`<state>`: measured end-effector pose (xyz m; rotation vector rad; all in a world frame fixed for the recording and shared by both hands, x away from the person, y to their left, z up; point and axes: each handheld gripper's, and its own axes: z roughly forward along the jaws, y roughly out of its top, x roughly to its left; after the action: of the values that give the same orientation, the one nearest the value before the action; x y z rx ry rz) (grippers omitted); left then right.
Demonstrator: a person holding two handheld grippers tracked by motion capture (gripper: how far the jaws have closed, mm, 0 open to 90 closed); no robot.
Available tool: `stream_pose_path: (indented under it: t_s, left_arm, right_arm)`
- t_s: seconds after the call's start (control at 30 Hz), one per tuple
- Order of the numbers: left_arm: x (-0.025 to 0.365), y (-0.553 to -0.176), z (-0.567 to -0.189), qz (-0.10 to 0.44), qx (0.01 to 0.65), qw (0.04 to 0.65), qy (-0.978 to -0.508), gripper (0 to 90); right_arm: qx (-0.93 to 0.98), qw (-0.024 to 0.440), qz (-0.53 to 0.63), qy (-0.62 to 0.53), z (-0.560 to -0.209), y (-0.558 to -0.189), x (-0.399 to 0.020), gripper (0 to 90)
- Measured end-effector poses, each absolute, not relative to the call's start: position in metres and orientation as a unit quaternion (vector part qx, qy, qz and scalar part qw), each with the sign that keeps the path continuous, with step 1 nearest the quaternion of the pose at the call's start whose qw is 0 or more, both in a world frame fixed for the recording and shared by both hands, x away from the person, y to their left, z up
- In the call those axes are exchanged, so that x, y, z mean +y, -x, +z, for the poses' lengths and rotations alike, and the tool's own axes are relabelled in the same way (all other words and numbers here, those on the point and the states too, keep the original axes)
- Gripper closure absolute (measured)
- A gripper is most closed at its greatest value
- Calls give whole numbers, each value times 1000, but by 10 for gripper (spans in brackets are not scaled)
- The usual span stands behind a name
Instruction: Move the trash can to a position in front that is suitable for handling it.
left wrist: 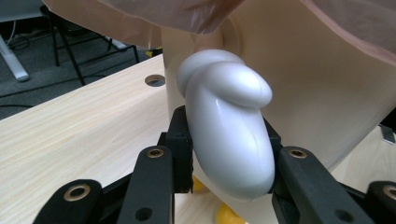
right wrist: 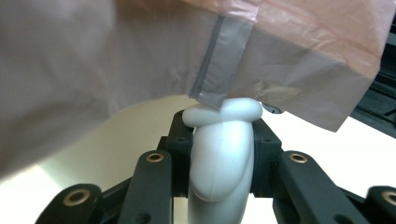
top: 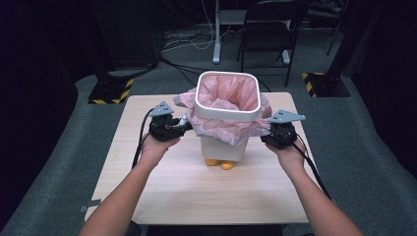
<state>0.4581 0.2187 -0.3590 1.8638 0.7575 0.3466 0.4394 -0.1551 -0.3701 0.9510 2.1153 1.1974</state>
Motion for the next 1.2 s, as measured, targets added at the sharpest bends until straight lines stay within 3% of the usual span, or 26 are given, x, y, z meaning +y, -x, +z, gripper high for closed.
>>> stream_pose_path:
  t_s: [1.2]
  left_arm:
    - [258, -368, -371, 165, 297, 532, -775, 682]
  right_arm:
    - [796, 273, 457, -288, -374, -364, -125, 669]
